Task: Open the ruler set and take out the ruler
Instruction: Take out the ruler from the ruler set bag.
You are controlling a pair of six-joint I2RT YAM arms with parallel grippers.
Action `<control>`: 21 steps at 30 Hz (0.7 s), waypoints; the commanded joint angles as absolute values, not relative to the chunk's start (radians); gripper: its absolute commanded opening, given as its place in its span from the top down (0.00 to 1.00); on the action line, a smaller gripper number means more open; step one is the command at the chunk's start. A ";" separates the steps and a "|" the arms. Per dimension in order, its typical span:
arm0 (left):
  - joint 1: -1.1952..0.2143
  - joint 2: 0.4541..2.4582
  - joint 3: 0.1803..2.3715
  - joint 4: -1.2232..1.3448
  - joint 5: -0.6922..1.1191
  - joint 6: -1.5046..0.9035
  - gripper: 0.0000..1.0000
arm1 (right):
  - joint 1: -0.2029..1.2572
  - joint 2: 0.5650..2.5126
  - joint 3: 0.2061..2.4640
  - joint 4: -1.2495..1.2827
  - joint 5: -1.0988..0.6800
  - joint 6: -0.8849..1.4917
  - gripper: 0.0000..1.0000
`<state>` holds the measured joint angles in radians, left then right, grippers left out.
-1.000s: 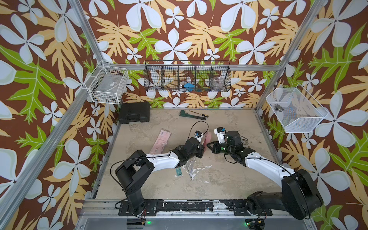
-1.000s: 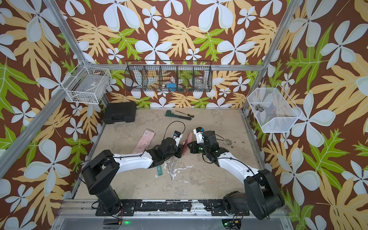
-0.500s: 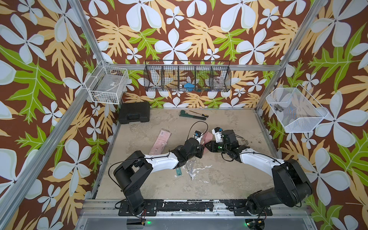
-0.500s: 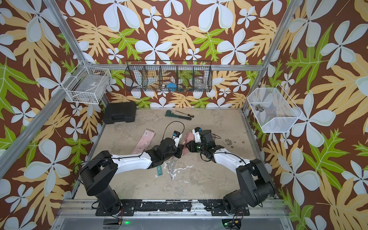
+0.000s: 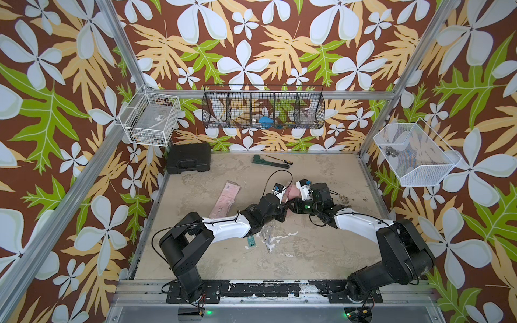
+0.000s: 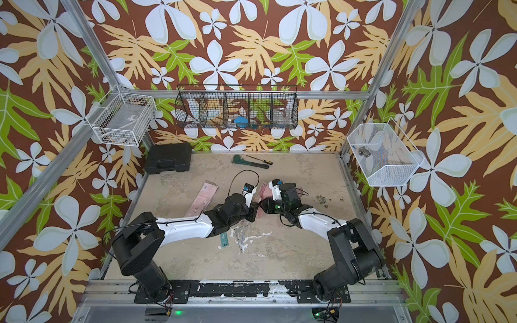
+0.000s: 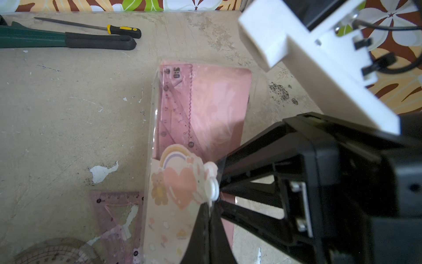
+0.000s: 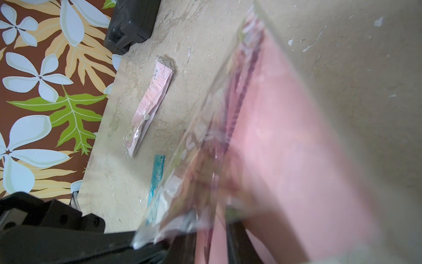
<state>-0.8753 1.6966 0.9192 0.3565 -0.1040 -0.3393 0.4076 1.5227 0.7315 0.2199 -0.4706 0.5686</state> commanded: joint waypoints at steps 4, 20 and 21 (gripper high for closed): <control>-0.881 1.684 0.914 0.399 -0.101 -0.335 1.00 | 0.407 1.538 0.727 0.260 -0.477 0.582 0.80; -0.882 1.688 0.896 0.400 -0.136 -0.338 1.00 | 0.394 1.472 0.722 0.204 -0.458 0.588 0.99; -0.881 1.687 0.896 0.400 -0.137 -0.338 1.00 | 0.392 1.466 0.720 0.197 -0.463 0.585 1.00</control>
<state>-0.8810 1.6863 0.8967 0.3775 -0.1242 -0.3389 0.3962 1.4815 0.7216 0.2234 -0.4698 0.5972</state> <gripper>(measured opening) 0.050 0.050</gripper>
